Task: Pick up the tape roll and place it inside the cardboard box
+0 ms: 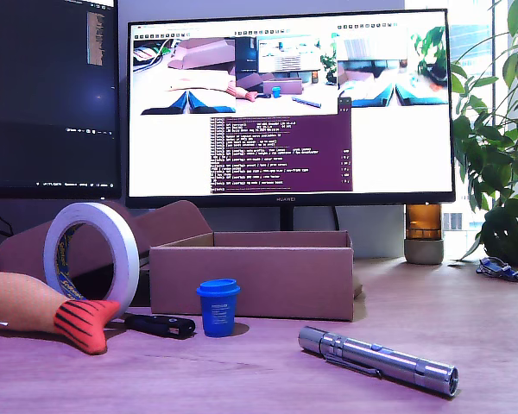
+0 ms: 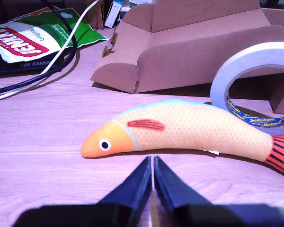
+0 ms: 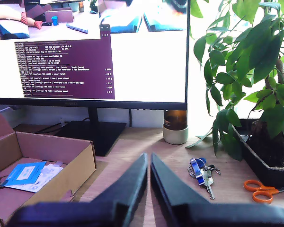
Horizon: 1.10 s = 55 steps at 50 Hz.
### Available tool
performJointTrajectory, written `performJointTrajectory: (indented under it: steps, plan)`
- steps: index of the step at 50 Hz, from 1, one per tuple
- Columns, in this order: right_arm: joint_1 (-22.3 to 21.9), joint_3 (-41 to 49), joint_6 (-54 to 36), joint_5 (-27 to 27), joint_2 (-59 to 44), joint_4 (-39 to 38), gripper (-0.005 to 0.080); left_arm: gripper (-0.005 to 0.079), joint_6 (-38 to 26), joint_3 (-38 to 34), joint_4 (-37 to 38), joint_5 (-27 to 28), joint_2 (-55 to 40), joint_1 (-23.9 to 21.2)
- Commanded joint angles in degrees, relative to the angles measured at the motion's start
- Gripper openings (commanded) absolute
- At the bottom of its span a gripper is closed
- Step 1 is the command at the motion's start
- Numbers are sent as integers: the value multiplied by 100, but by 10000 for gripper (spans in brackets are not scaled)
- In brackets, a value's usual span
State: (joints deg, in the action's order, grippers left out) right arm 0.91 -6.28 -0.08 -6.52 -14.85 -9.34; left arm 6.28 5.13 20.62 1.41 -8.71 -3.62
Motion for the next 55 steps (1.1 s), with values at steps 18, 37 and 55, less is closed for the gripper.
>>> performJointTrajectory:
  steps: [18, 37, 55]
  plan:
    - [48, 92, 17, -44, 129, 2068, -12, -24, 435, -105, -658, 225, 11, -4]
    - [57, 92, 1512, -614, 129, 1794, -12, -24, 3386, -103, -1099, 2201, 9, -127]
    - [59, 92, 1580, -1062, 129, 1504, -12, 143, 5657, -103, -1207, 2385, 9, -262]
